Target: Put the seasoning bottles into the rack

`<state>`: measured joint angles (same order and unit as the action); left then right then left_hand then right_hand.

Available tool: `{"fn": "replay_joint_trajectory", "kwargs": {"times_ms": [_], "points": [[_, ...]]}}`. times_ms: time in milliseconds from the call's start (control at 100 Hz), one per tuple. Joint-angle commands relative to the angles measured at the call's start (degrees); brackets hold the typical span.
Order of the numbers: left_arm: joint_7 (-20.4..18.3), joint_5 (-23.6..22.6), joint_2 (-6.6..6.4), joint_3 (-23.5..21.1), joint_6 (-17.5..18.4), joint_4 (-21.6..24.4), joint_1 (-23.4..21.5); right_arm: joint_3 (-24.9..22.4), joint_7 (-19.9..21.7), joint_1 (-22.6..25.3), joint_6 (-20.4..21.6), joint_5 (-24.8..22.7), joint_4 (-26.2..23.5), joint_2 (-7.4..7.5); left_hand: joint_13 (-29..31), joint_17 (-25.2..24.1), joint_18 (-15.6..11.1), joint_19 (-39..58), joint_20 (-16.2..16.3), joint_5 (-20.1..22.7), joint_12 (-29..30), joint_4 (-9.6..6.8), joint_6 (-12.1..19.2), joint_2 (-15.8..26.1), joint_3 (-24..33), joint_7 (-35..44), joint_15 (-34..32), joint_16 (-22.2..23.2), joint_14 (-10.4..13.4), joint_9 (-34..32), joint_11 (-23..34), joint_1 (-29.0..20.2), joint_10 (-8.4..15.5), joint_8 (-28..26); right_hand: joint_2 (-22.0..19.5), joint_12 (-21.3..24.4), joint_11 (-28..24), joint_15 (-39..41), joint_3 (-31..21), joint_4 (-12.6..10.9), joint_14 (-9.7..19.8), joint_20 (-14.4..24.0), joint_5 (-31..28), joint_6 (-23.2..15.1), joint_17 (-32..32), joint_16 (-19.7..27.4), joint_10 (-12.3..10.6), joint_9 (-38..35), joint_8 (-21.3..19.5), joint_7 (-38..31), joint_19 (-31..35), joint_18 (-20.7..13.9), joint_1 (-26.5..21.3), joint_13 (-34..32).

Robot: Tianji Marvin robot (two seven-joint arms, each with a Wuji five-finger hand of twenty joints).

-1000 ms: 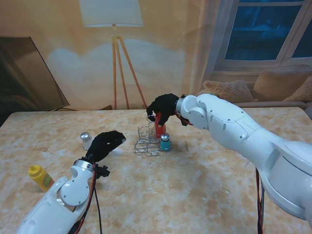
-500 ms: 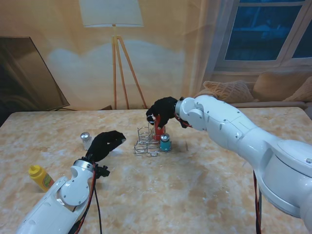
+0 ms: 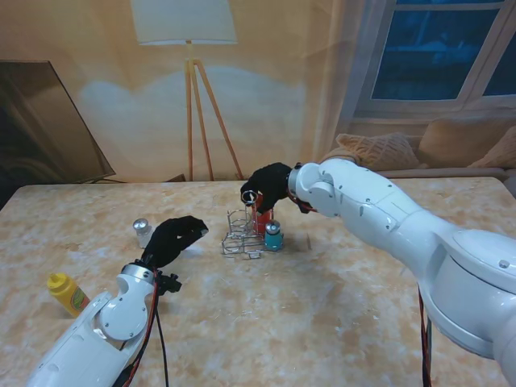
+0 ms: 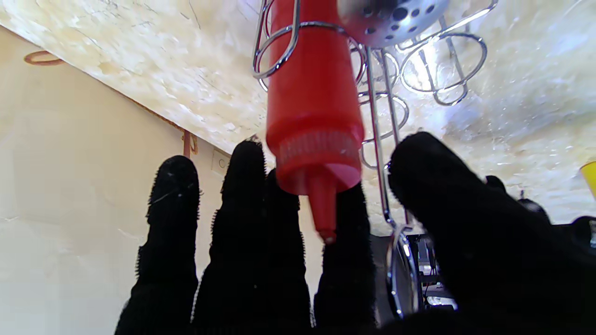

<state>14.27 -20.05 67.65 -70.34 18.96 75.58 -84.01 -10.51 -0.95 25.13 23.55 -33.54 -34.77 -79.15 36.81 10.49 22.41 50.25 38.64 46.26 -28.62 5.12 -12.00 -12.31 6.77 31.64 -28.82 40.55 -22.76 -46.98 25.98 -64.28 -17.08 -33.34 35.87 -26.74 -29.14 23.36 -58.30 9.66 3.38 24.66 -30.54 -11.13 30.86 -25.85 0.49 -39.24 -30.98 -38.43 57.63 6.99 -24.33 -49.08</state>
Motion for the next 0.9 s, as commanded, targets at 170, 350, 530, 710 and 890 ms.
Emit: {"fn": "replay_joint_trajectory", "kwargs": {"times_ms": [170,350,530,710,890], "points": [[-0.8,-0.1,0.13,0.0,0.0,-0.1,0.0,-0.5,2.6,-0.1,-0.1,-0.9,-3.6,1.76,0.1,-0.3,0.5,-0.1,1.0,-1.2,-0.4,-0.38,0.2,-0.2,-0.2,-0.3,0.7,1.4,-0.2,-0.2,0.1,-1.6,0.1,-0.1,-1.3,3.8,3.7,-3.5,0.8,-2.0,-3.7,-2.7,5.2,5.5,-4.4,3.9,4.6,6.3,2.2,8.8,-0.3,2.8,4.8,4.7],[-0.9,-0.1,0.12,0.1,0.0,0.0,0.0,-2.8,4.0,0.6,-1.6,-1.9,-8.0,4.39,0.1,-0.3,0.5,0.0,1.0,-1.3,-0.4,-0.37,0.2,-0.3,-0.1,-0.4,0.7,1.4,-0.2,-0.2,0.1,-1.6,0.1,0.0,-1.6,4.0,3.7,-3.5,1.2,-2.0,-4.0,-3.0,4.6,6.9,-5.4,4.2,5.2,6.9,2.3,9.7,0.2,3.4,5.6,5.3],[-0.8,-0.2,0.12,0.1,0.0,0.0,0.0,-6.3,4.9,2.1,-4.0,-4.2,-13.5,7.71,0.1,-0.3,0.5,0.0,1.0,-1.3,-0.4,-0.35,0.2,-0.2,0.0,-0.3,0.7,1.4,-0.2,-0.2,0.1,-1.5,0.1,0.0,-1.1,4.0,3.6,-3.6,0.6,-2.0,-4.2,-3.4,3.2,7.7,-5.2,4.4,5.4,6.9,2.0,10.1,0.5,3.2,4.9,5.6],[-0.8,-0.2,0.14,0.3,-0.2,0.0,0.1,-11.0,7.2,4.3,-5.9,-7.1,-19.4,11.35,0.0,-0.4,0.4,-0.1,1.0,-1.3,-0.4,-0.33,0.2,-0.2,0.0,-0.3,0.7,1.4,-0.2,-0.1,0.1,-1.5,0.1,0.0,-1.3,4.2,3.7,-3.7,0.8,-1.9,-4.4,-3.7,3.4,7.4,-5.6,4.6,5.6,7.1,1.8,10.6,0.5,3.4,5.1,5.9],[-0.8,-0.1,0.15,0.4,-0.4,0.0,0.1,-18.0,10.5,8.4,-7.0,-11.8,-25.7,15.14,-0.1,-0.5,0.4,-0.2,0.9,-1.3,-0.4,-0.32,0.1,-0.3,0.1,-0.4,0.8,1.3,-0.3,-0.1,0.1,-1.4,0.1,0.0,-1.8,4.4,4.1,-4.0,1.2,-2.0,-4.8,-3.9,3.6,7.4,-6.0,4.8,5.9,7.3,1.6,11.1,0.4,3.5,5.2,6.3]]}}
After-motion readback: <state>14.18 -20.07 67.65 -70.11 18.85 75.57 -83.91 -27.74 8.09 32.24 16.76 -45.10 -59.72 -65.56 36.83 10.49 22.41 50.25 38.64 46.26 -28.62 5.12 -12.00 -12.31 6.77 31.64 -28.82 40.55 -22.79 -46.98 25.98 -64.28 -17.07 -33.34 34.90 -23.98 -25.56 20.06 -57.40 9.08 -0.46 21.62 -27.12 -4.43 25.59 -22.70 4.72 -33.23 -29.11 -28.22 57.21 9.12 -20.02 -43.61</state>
